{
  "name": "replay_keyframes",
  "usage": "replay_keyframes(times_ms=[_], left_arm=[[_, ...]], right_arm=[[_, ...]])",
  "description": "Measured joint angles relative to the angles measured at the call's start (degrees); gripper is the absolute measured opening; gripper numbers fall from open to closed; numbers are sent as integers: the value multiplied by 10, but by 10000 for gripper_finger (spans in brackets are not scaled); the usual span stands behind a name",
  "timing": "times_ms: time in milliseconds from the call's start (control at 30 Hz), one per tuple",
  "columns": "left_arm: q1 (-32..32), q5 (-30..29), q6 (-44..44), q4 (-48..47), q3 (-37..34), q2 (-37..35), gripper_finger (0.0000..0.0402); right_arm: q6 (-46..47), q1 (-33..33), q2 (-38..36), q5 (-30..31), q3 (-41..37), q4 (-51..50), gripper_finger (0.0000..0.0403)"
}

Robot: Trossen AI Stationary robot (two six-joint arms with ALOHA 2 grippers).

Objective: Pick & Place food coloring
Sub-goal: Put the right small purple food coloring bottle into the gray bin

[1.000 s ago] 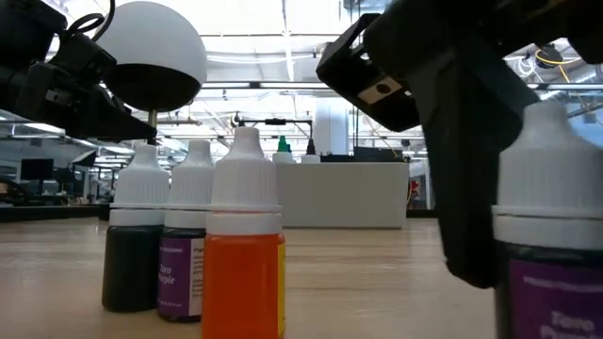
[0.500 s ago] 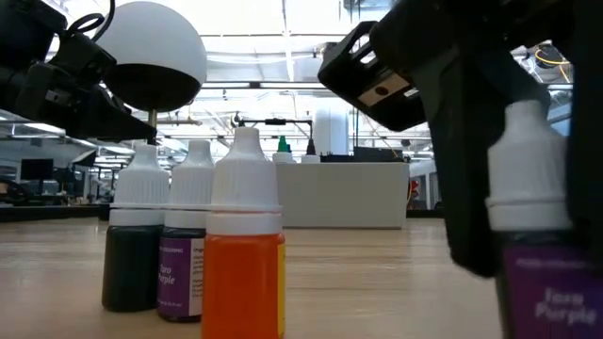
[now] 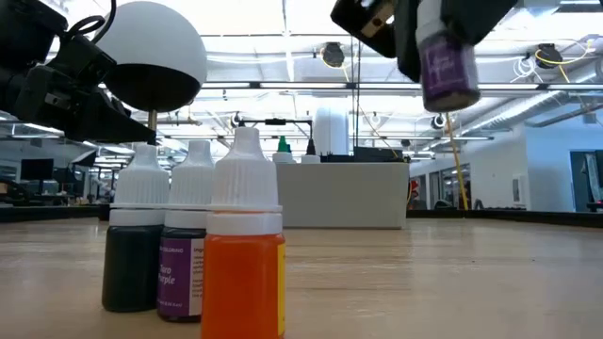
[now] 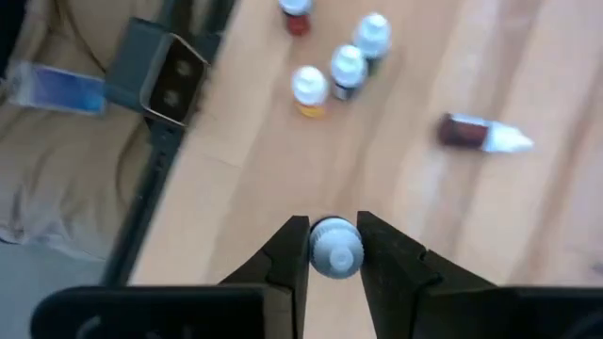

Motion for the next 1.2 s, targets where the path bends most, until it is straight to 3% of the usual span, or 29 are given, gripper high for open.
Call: replay_keyframes(times_ms=[400, 633, 833, 1200], left_arm=[[0, 0, 0, -4, 0, 0, 31], [0, 0, 0, -3, 0, 0, 31], [0, 0, 0, -2, 0, 0, 31], [0, 0, 0, -2, 0, 0, 31]], right_arm=[[-22, -26, -33, 1, 0, -47, 64], [-23, -35, -76, 31, -8, -64, 67], [-9, -54, -128, 31, -66, -52, 64], [33, -70, -220, 29, -225, 65, 65]])
